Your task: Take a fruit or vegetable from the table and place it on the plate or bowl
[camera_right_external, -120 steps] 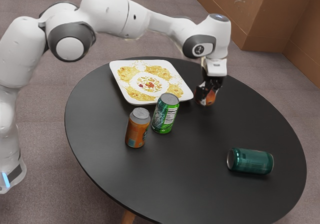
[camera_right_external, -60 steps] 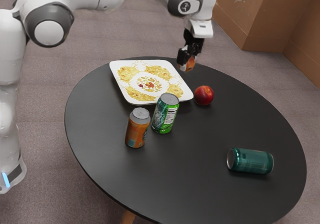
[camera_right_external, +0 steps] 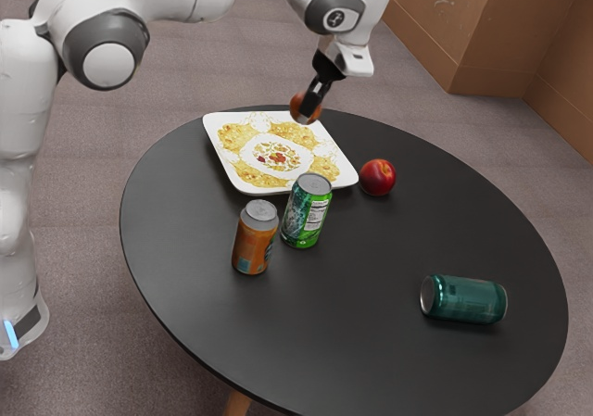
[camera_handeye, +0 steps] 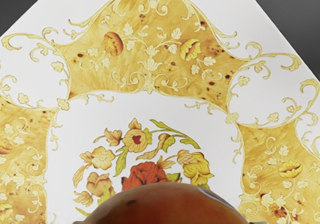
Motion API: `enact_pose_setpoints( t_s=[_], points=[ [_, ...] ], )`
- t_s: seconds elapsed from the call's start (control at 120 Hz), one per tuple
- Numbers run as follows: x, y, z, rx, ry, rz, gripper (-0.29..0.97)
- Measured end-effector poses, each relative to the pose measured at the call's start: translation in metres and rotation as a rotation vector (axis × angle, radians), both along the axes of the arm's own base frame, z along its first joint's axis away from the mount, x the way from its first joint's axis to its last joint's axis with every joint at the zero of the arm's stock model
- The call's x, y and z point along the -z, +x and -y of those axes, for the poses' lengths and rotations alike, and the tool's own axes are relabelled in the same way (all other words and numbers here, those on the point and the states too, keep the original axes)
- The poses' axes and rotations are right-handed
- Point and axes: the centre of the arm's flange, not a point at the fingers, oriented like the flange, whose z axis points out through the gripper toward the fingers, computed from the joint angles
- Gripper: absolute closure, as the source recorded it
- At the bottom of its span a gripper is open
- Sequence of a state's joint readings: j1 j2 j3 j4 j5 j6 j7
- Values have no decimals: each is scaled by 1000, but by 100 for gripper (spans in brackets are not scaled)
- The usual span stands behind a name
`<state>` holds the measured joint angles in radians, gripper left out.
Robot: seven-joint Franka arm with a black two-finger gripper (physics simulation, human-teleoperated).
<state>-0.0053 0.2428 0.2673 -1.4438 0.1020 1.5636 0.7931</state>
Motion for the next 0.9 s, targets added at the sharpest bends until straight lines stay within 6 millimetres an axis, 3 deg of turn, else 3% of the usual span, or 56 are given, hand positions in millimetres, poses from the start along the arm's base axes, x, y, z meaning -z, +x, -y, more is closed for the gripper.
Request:
enact_pose_setpoints(
  t_s=[0.225, 0.483, 0.9],
  points=[
    [24, 4, -9, -140, 32, -37, 36],
    [26, 2, -9, -243, 42, -36, 8],
    [27, -3, -12, -364, 20, -46, 1]
  ],
)
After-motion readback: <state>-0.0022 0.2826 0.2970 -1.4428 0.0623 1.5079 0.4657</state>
